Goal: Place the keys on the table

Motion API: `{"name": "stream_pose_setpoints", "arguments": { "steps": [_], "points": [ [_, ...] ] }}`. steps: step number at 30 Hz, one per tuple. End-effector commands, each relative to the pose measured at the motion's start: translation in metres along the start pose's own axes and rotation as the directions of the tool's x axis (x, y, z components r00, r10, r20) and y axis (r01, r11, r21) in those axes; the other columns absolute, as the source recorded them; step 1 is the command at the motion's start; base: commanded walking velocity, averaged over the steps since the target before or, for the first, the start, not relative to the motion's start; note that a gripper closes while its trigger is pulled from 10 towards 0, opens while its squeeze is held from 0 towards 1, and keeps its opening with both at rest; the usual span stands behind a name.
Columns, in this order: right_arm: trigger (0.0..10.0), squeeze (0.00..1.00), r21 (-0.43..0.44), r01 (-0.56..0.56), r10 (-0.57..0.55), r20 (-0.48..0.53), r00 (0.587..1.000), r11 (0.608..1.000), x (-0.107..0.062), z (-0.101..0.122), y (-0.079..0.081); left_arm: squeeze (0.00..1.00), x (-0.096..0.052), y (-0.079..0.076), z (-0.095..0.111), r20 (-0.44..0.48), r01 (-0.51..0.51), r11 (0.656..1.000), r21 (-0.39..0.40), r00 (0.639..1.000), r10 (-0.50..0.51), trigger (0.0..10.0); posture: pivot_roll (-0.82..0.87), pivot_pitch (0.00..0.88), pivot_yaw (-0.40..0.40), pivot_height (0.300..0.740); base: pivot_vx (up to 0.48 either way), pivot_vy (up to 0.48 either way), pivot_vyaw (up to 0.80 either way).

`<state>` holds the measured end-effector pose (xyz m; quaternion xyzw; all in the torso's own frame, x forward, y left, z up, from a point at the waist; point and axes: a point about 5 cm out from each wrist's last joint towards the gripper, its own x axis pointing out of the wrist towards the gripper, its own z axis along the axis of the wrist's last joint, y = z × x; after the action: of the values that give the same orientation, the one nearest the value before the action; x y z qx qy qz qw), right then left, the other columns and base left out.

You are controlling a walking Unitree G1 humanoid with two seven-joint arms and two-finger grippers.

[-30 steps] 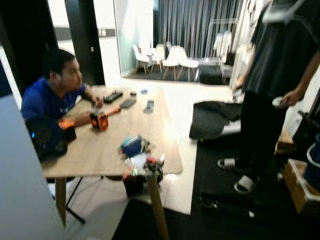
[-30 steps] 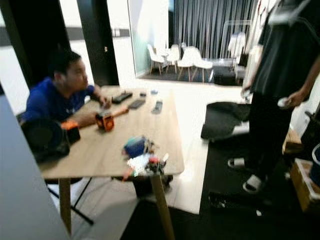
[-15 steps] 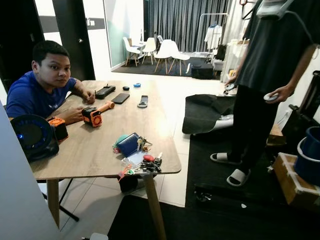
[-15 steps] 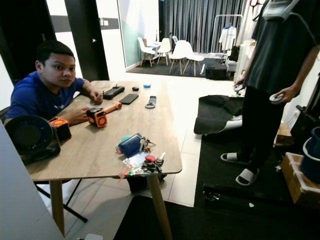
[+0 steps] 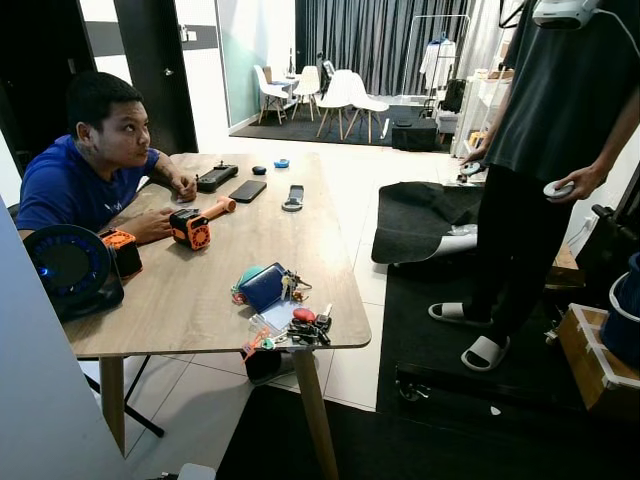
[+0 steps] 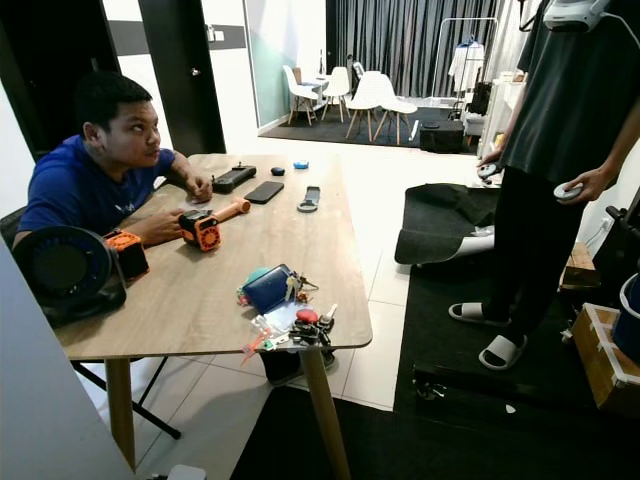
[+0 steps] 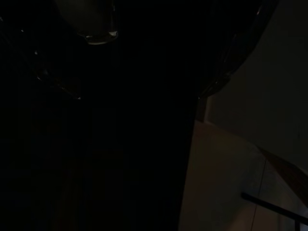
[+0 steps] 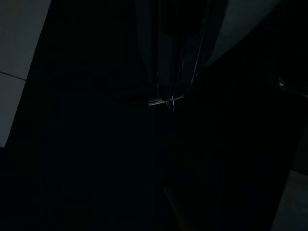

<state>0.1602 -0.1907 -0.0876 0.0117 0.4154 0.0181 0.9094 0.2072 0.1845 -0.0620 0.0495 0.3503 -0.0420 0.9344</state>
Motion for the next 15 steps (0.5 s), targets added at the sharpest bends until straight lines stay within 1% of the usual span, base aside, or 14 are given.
{"name": "stream_pose_setpoints", "arguments": {
  "steps": [1,15],
  "points": [
    [10.0,0.0,0.028,0.008,-0.008,0.018,1.0,1.0,0.0002,0.0009,0.0021,0.0,-0.0011,0.0002,-0.0026,-0.004,0.005,1.0,-0.014,1.0,-0.005,10.0,0.05,0.019,0.016,0.74,0.0,0.0,0.0],
    [10.0,0.0,0.027,0.016,-0.016,0.022,1.0,0.999,0.0004,0.0025,0.0,0.0,-0.0006,-0.0003,-0.0011,0.002,-0.006,1.0,-0.031,1.0,0.006,10.0,0.05,0.022,0.011,0.74,0.0,0.0,0.0]
  ]
}}
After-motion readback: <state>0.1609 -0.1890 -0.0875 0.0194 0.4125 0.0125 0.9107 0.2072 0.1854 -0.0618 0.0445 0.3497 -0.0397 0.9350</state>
